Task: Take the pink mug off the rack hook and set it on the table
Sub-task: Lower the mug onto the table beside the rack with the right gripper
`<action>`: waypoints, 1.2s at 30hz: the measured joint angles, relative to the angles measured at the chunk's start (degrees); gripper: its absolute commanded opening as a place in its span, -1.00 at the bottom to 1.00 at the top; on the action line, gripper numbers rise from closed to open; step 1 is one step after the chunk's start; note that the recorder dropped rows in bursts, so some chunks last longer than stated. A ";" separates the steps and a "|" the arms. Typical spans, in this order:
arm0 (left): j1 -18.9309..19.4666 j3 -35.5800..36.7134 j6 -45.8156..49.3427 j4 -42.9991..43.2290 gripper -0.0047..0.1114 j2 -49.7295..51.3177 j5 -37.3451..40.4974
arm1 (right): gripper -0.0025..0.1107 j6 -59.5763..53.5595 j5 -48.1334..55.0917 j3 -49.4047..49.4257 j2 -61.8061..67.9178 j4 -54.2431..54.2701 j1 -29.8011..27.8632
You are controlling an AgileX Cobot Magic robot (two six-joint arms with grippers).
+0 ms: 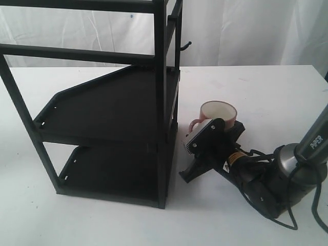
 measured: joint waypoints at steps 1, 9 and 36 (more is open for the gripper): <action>0.00 0.00 0.00 0.00 -0.92 0.00 0.00 | -0.96 -0.13 0.14 0.00 0.00 -0.08 0.00; 0.00 0.00 0.00 0.00 -0.92 0.00 0.00 | -0.92 -0.24 0.32 0.00 0.00 -0.39 0.00; 0.00 0.00 0.00 0.00 -0.92 0.00 0.00 | -0.52 0.31 -1.69 2.46 0.27 -0.22 0.00</action>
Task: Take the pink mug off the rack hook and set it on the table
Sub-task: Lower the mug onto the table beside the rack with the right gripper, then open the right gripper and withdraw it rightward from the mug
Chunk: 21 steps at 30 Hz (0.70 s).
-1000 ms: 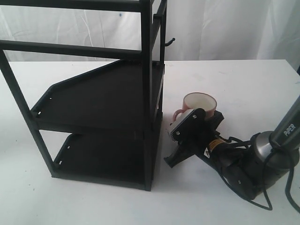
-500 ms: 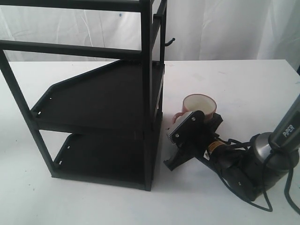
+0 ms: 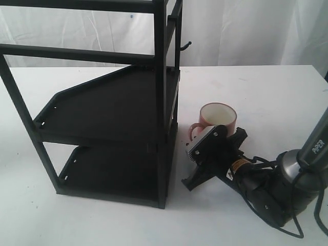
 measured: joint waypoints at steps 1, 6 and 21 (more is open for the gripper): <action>0.00 0.00 0.00 0.00 -0.92 0.00 0.00 | -0.51 0.00 0.02 0.00 0.00 0.00 0.00; 0.00 0.00 0.00 0.00 -0.92 0.00 0.00 | -0.25 0.11 -0.12 0.00 0.00 0.00 0.00; 0.00 0.00 0.00 0.00 -0.92 0.00 0.00 | -0.18 0.11 -1.16 1.82 0.00 0.00 0.00</action>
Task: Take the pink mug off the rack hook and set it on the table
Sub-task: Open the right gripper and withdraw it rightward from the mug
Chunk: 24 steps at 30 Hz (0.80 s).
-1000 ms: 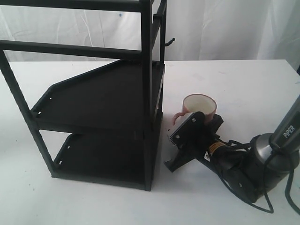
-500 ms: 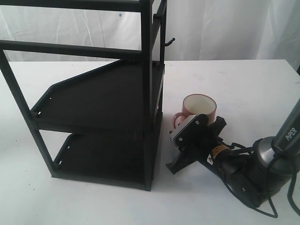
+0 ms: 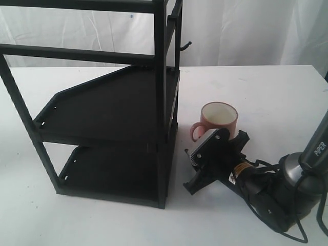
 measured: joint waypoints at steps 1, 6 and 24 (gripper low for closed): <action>0.00 0.00 0.00 0.00 -0.92 0.00 0.00 | -0.18 0.00 -0.65 0.43 0.00 0.00 0.00; 0.00 0.00 0.00 0.00 -0.92 0.00 0.00 | -0.18 0.00 -4.34 2.84 0.00 0.00 0.00; 0.00 0.00 0.00 0.00 -0.92 0.00 0.00 | -0.18 -2.38 -1.31 3.04 -2.50 6.13 0.00</action>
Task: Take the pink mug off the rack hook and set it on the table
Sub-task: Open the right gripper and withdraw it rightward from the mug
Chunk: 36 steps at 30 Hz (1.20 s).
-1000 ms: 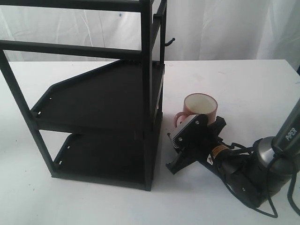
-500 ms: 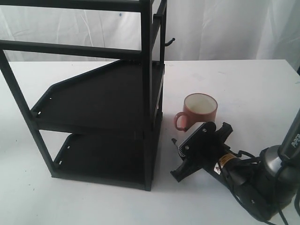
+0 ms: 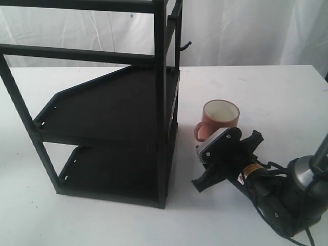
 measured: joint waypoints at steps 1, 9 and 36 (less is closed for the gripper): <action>0.00 0.00 0.00 0.00 -0.92 0.00 0.00 | -0.18 -0.47 0.90 0.00 -0.02 0.00 0.00; 0.00 0.00 0.00 0.00 -0.92 0.00 0.00 | -0.18 -2.22 4.54 0.00 -0.14 3.44 0.00; 0.00 0.00 0.00 0.00 -0.92 0.00 0.00 | -0.41 -7.98 31.44 0.24 -21.49 29.98 0.00</action>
